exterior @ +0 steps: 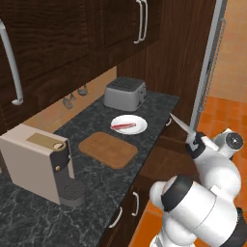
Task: Pick up the knife from the drawer and place it on the cutting board. Then place the meat from the plate to the cutting board.
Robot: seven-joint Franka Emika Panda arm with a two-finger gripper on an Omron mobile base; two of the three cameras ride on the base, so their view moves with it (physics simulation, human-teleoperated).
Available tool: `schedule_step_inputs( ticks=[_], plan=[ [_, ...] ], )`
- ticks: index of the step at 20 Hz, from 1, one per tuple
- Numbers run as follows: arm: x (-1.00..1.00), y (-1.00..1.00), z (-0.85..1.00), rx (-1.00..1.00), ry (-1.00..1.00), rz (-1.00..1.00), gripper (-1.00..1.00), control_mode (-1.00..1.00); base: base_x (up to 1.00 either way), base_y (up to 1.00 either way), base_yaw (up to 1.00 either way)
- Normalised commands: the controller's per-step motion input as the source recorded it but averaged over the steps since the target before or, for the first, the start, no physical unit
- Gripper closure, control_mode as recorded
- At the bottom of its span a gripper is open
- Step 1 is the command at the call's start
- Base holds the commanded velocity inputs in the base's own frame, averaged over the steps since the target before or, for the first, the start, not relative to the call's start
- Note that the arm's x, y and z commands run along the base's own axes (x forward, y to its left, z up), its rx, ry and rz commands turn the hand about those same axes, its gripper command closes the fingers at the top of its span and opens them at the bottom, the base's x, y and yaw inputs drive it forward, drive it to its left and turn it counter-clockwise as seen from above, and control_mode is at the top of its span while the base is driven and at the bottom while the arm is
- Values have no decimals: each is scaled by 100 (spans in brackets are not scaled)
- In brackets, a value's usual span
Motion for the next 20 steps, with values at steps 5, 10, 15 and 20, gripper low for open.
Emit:
schedule_step_inputs(
  ticks=[5,10,15,20],
  plan=[
    [3,40,98,25,22,8,100,-100,0,0,0],
    [0,57,39,31,31,8,100,-100,0,0,0],
    [7,71,-25,27,13,15,100,-100,0,0,0],
    [50,89,-22,8,9,11,100,-100,0,0,0]
  ],
)
